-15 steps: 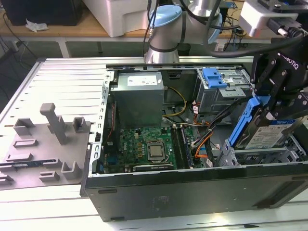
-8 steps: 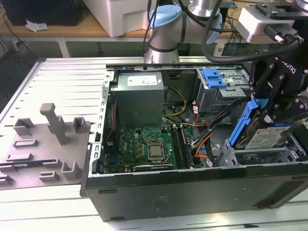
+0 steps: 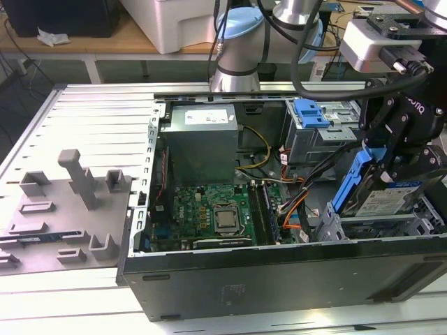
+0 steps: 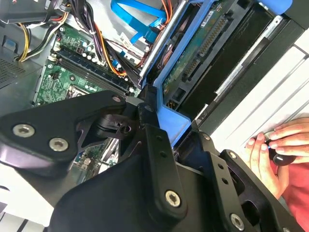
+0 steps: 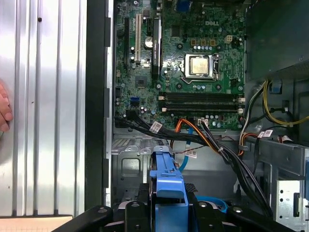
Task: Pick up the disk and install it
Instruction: 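Insert the disk into the insertion slot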
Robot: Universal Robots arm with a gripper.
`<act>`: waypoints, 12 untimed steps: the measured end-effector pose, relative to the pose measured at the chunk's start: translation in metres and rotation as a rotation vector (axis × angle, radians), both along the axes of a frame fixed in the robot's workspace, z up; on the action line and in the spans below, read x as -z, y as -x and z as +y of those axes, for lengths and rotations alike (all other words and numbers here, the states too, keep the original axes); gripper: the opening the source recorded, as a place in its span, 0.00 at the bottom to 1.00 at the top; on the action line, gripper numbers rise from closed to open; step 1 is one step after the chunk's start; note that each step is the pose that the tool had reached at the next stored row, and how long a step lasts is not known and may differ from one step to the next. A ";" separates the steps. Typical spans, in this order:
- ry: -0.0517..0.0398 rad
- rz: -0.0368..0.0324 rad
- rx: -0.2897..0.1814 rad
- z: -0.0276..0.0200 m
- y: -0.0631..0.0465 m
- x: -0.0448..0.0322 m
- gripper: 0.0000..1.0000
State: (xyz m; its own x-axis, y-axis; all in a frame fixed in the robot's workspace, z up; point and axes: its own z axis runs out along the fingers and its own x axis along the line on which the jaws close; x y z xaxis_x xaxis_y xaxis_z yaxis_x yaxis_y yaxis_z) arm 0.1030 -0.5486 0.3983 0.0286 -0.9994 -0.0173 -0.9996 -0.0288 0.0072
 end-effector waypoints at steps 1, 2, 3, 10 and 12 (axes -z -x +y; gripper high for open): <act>-0.0001 0.0000 0.000 0.0000 0.000 0.0001 0.37; -0.0001 0.0000 0.000 0.0000 0.000 0.0001 0.37; -0.0001 0.0000 0.000 0.0000 0.000 0.0001 0.37; -0.0002 0.0001 0.000 0.0000 0.000 0.0004 0.50; -0.0001 0.0000 0.000 0.0000 0.000 0.0004 0.50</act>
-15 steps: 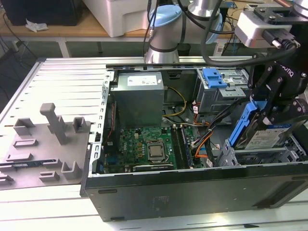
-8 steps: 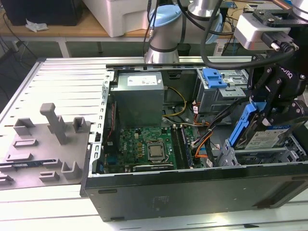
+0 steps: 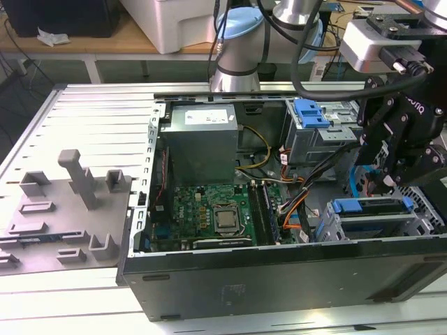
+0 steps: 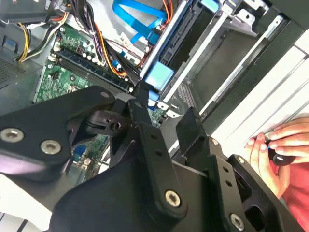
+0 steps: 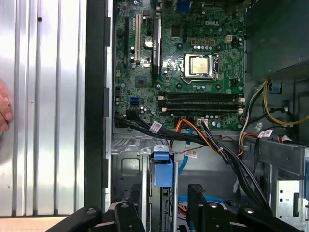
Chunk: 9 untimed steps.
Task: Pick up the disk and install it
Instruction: 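Insert the disk into the insertion slot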
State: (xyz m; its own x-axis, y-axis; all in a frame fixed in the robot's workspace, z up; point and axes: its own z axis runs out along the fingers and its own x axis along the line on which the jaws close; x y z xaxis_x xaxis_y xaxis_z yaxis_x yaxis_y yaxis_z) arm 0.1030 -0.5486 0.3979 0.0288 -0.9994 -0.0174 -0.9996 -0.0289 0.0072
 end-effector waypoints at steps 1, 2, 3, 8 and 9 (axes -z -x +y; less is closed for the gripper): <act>0.0000 0.0000 0.000 0.0000 0.000 0.0000 0.50; 0.0000 0.0000 0.000 0.0000 0.000 0.0000 0.50; 0.0000 0.0000 0.000 0.0000 0.000 0.0000 0.50; 0.0000 0.0000 0.000 0.0000 0.000 0.0001 0.50; 0.0000 0.0000 0.000 0.0000 0.000 0.0001 0.50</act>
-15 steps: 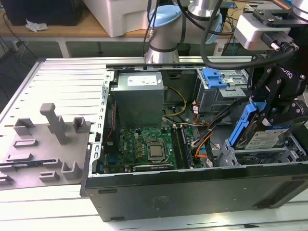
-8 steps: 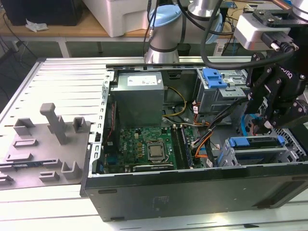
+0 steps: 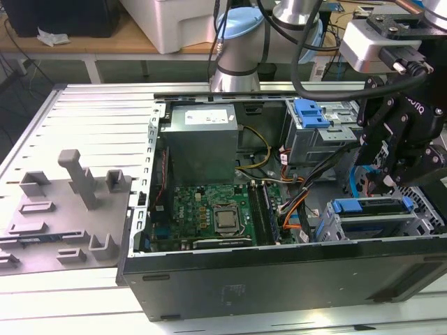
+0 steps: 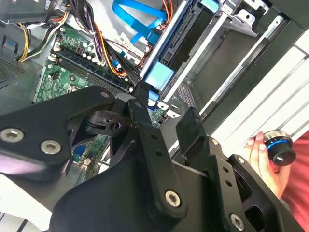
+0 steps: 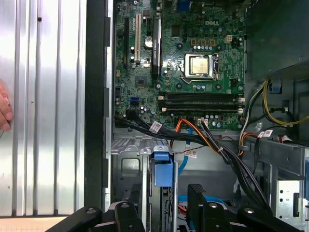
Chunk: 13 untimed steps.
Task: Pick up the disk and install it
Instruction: 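Insert the disk into the insertion slot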
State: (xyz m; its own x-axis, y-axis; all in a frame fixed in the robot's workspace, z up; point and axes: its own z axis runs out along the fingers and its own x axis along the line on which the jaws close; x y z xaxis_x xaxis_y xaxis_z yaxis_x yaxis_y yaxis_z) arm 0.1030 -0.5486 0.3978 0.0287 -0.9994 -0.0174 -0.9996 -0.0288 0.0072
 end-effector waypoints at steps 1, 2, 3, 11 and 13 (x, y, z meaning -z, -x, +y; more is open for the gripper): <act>0.0000 0.0000 0.000 0.0000 0.000 0.0000 0.50; 0.0001 0.0000 0.000 0.0000 0.000 0.0000 0.50; 0.0000 0.0000 0.000 0.0000 0.000 0.0000 0.50; 0.0000 0.0000 0.000 0.0000 0.000 0.0002 0.50; 0.0000 0.0000 0.000 0.0000 0.000 0.0002 0.50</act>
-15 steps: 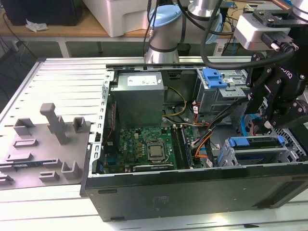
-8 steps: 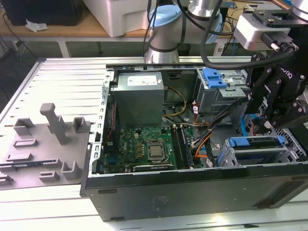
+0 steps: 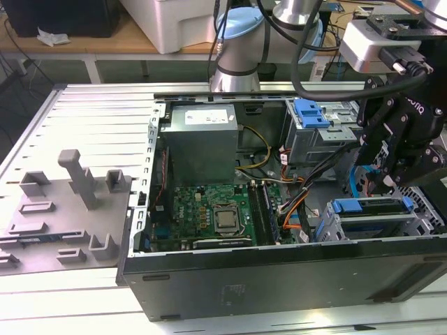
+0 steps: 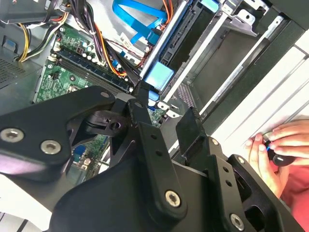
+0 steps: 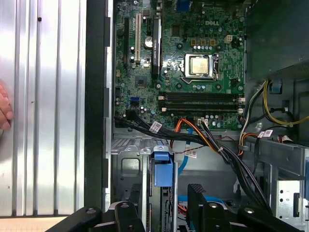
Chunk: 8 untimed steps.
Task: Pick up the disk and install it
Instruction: 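Insert the disk into the insertion slot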
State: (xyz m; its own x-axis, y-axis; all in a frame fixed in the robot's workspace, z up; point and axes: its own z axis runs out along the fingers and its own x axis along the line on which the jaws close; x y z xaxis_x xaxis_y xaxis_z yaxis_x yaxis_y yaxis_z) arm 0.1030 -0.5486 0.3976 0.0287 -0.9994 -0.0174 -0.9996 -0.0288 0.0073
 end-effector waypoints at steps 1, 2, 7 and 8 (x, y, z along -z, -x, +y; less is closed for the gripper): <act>0.0000 0.0000 0.000 0.0000 0.000 0.0000 0.50; -0.0002 -0.0001 0.000 0.0004 0.000 0.0001 0.50; 0.0003 0.0000 0.000 0.0083 -0.005 0.0005 0.42; 0.0014 0.0000 0.008 0.0129 -0.017 0.0008 0.42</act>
